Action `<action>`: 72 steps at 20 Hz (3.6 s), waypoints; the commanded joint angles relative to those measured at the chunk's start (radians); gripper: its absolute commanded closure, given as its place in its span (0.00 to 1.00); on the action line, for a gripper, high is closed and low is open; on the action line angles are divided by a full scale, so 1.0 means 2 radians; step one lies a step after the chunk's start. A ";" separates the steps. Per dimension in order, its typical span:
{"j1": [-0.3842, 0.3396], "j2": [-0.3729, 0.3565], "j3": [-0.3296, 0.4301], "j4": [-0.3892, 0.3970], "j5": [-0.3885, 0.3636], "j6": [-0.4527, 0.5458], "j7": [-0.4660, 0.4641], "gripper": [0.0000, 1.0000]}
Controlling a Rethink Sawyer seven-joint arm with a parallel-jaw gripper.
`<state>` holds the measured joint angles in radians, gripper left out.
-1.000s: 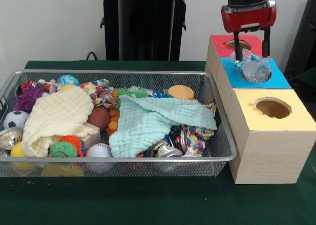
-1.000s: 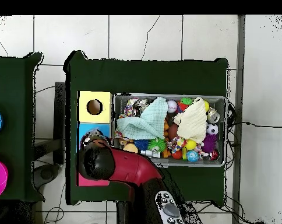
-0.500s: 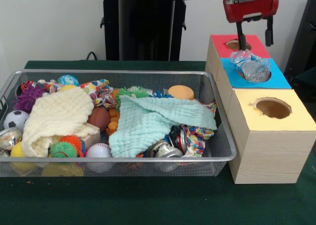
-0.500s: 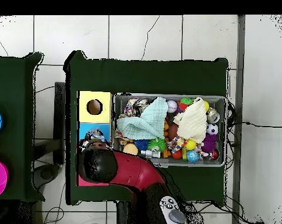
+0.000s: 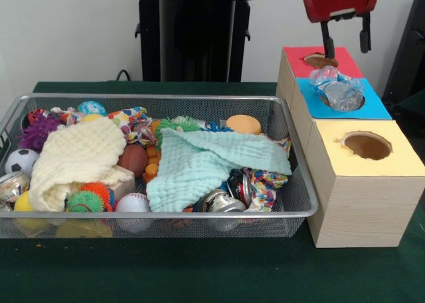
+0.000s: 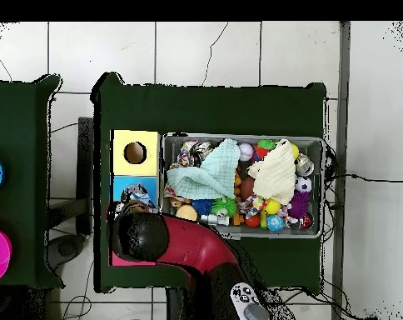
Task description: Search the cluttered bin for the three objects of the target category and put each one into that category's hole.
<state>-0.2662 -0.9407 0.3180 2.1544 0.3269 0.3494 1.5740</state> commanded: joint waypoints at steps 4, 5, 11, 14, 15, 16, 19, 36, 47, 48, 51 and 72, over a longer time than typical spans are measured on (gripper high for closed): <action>-0.016 -0.023 -0.018 -0.024 -0.019 0.109 0.059 0.00; -0.018 -0.025 -0.019 -0.028 -0.022 0.117 0.056 0.00; -0.027 -0.033 -0.023 -0.035 -0.027 0.132 0.047 0.00; -0.022 -0.027 -0.031 -0.042 -0.036 0.119 0.052 0.00; -0.021 -0.025 -0.033 -0.043 -0.038 0.116 0.052 0.00; -0.021 -0.024 -0.036 -0.046 -0.043 0.114 0.051 0.00; -0.018 -0.021 -0.046 -0.057 -0.059 0.111 0.049 0.00; -0.024 -0.002 -0.054 -0.080 -0.104 0.071 0.063 0.00; -0.005 0.005 -0.048 -0.062 -0.071 0.051 0.103 1.00; -0.004 0.005 -0.046 -0.059 -0.066 0.051 0.106 1.00; 0.001 0.007 -0.043 -0.058 -0.058 0.050 0.109 1.00; 0.008 0.036 -0.038 -0.044 -0.049 -0.019 0.108 1.00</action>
<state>-0.2534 -0.9014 0.2188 2.0274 0.1941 0.3628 1.5740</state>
